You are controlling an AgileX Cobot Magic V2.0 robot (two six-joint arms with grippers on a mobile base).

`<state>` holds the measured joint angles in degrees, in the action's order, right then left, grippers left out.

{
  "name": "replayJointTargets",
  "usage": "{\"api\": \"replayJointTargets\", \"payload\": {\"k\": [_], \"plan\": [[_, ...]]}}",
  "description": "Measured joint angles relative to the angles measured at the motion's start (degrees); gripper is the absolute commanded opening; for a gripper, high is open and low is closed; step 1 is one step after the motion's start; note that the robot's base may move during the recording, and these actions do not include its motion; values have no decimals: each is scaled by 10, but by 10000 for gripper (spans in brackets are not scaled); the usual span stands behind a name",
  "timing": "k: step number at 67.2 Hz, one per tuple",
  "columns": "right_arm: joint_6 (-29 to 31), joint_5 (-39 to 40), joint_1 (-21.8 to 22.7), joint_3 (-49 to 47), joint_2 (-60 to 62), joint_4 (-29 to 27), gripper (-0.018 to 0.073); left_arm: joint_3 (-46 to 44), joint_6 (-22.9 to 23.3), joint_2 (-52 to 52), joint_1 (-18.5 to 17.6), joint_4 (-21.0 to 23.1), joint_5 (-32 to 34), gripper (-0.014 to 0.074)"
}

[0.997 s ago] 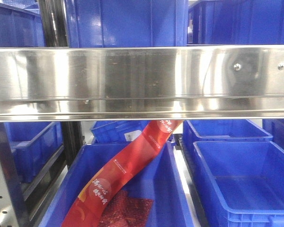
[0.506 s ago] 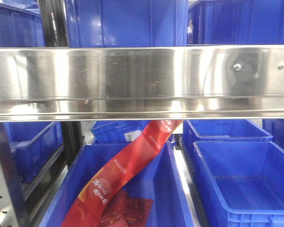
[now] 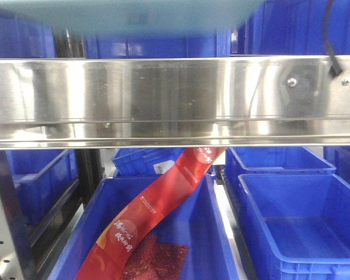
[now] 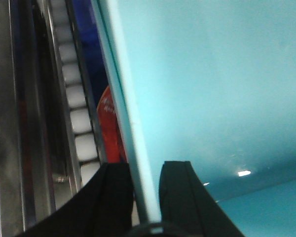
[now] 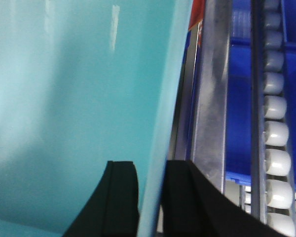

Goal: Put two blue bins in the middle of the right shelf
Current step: 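Lower the teal bin with both grippers onto the upper shelf rollers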

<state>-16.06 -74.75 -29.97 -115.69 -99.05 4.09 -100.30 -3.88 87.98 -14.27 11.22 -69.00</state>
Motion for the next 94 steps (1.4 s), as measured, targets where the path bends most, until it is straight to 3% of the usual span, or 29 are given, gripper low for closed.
{"api": "replayJointTargets", "payload": {"k": [23, 30, 41, 46, 51, 53, 55, 60, 82, 89, 94], "plan": [[6, 2, -1, 0, -30, 3, -162, 60, 4, 1, 0, -6, 38, -102], [7, 6, -1, 0, -38, 7, -162, 67, 4, 4, 0, -13, 62, -20], [7, 13, -1, 0, -50, 10, -129, 68, 2, 8, 0, -18, 82, 216], [7, 18, -1, 0, -52, 15, -29, 68, -2, 8, -1, -4, 92, 325], [10, 29, -4, 0, -52, 20, 132, 68, -3, 7, -4, 5, 94, 422], [11, 32, -4, 0, -52, 24, 292, 68, -4, 7, -5, 9, 98, 488], [11, 34, -4, 0, -52, 28, 396, 68, -4, 7, -5, 13, 101, 516], [11, 39, -4, -2, -52, 36, 575, 68, -5, 7, -6, 15, 102, 575], [12, 41, -4, -2, -30, 45, 557, 68, -5, -25, -6, 15, 103, 582], [12, 41, -4, -2, -2, 56, 462, 68, -5, -53, -6, 15, 107, 517], [12, 41, -4, -4, 18, 72, 314, 68, -5, -77, -6, 13, 109, 397]]}}
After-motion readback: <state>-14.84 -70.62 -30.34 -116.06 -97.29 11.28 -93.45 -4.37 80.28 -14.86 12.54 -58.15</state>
